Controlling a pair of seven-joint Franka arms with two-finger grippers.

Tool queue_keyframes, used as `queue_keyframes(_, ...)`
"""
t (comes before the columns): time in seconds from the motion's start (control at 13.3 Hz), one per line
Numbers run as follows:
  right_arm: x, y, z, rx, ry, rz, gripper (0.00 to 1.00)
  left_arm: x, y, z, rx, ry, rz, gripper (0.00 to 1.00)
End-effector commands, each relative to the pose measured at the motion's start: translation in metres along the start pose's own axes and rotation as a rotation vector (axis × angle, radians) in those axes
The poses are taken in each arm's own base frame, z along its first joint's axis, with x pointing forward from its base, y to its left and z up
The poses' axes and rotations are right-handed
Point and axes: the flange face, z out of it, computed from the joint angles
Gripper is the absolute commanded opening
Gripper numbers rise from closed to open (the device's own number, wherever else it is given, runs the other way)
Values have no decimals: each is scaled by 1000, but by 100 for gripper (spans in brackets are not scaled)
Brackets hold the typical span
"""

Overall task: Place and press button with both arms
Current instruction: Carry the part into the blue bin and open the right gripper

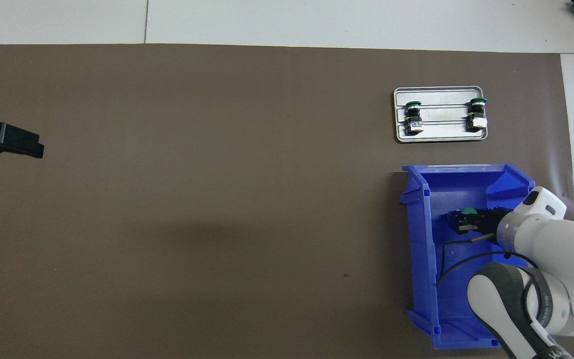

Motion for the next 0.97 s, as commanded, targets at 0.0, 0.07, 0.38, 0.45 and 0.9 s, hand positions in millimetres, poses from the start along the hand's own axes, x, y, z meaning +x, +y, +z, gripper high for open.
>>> queue_keyframes(0.0, -3, 0, 2, 7, 13, -1, 15, -9, -1, -1, 18, -5, -10, 100)
queue_keyframes(0.07, -3, -1, 3, 10, 9, 17, 46, -9, -1, -1, 18, -5, -10, 100)
queue_keyframes(0.38, 16, -1, -16, 10, 38, 33, 100, -9, -2, -1, 18, -5, -11, 100)
queue_keyframes(0.45, 28, 0, -29, 20, 29, 46, 100, -9, -1, -1, 18, -5, -10, 100)
queue_keyframes(0.9, 107, 11, -140, 37, -38, 181, 100, -9, -2, -1, 18, -5, -10, 100)
